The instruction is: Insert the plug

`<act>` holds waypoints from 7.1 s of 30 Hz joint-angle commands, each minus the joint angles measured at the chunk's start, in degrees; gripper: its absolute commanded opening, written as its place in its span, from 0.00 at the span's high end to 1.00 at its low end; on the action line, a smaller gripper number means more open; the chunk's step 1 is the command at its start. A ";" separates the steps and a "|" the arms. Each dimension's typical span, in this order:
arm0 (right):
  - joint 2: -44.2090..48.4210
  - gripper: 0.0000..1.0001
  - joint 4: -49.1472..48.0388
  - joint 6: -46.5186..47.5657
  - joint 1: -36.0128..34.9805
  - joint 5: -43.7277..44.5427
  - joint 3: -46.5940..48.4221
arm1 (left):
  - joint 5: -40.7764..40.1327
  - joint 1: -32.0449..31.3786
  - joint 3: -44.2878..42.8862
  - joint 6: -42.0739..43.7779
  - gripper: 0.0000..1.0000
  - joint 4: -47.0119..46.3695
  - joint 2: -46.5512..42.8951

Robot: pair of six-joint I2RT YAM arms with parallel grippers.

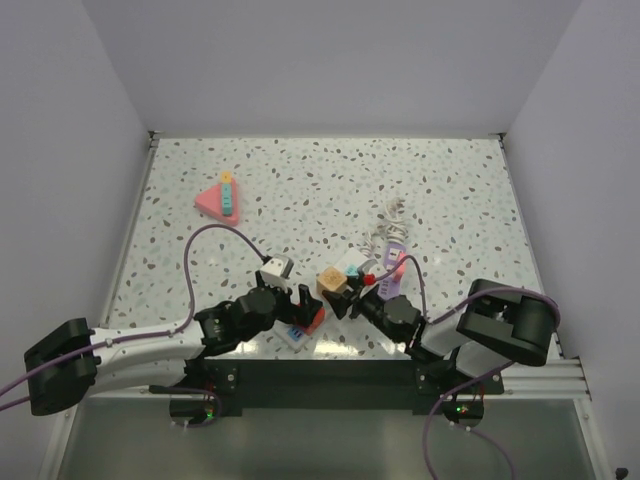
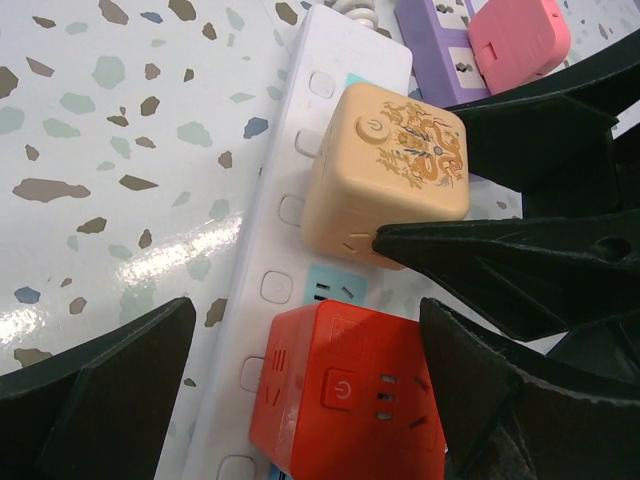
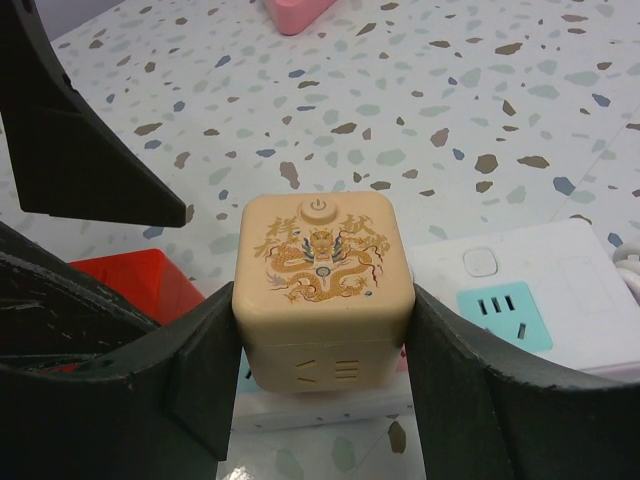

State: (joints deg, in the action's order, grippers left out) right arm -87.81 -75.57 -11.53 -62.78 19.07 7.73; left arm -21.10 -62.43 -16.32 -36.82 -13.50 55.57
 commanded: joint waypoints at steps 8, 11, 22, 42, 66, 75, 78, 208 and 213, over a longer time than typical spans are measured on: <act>-2.10 1.00 8.43 0.46 -1.11 -1.14 -3.07 | -4.91 -0.23 -0.65 0.52 0.01 7.08 2.00; -5.08 1.00 6.41 -0.24 -1.55 -1.14 -3.16 | -6.14 -0.23 -0.91 0.87 0.01 6.99 1.47; -7.02 1.00 7.37 -1.65 -4.27 0.44 -3.33 | -14.31 0.21 -2.67 2.36 0.00 4.45 -0.64; -10.63 1.00 8.86 -1.92 -7.00 2.38 -2.28 | -6.14 3.02 -2.76 5.88 0.00 -14.35 4.63; -12.38 1.00 11.06 -3.15 -11.48 4.40 -1.40 | -0.08 2.58 10.86 1.66 0.00 -24.72 11.40; -16.07 1.00 14.13 -8.50 -17.45 9.14 1.85 | -0.17 1.26 12.97 1.32 0.03 -21.14 10.70; -18.44 1.00 17.73 -9.56 -20.18 11.42 5.36 | -2.00 1.18 13.59 -0.61 0.04 -19.03 10.70; 36.45 0.01 65.63 -2.79 8.19 27.15 16.64 | -9.22 25.52 -8.56 9.40 0.00 11.91 -19.89; 47.19 0.01 71.08 -4.29 10.40 31.98 12.41 | -9.92 25.52 -8.12 10.36 0.00 11.30 -20.50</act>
State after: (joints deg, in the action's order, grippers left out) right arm -45.71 -8.54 -14.13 -52.99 44.66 21.85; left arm -29.50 -37.26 -22.44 -27.40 -1.34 35.75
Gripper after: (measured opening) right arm 0.987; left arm 0.997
